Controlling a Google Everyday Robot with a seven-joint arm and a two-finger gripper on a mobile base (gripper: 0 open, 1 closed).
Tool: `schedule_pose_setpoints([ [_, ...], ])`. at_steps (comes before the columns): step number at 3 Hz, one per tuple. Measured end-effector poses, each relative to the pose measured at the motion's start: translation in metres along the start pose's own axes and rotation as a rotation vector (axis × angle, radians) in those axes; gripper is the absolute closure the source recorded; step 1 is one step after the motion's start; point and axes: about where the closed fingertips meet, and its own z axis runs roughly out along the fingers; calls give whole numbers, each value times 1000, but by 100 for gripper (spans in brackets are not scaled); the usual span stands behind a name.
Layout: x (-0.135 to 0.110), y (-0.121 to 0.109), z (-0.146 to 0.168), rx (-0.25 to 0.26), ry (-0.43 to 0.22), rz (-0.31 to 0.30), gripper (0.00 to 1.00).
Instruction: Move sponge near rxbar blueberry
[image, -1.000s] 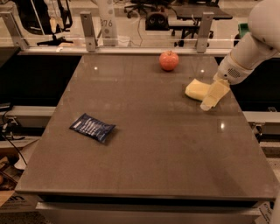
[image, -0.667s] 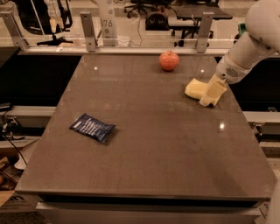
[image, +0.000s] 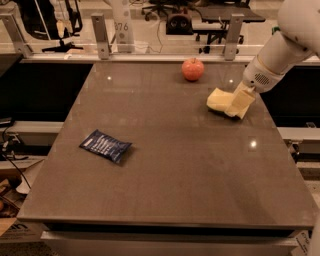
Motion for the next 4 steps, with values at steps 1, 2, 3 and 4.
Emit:
schedule_pose_setpoints([
  [1, -28, 24, -10, -32, -32, -46, 100],
  [2, -60, 61, -12, -86, -68, -109, 100],
  [3, -88, 101, -8, -149, -106, -160, 100],
  [4, -111, 140, 0, -200, -127, -216, 100],
])
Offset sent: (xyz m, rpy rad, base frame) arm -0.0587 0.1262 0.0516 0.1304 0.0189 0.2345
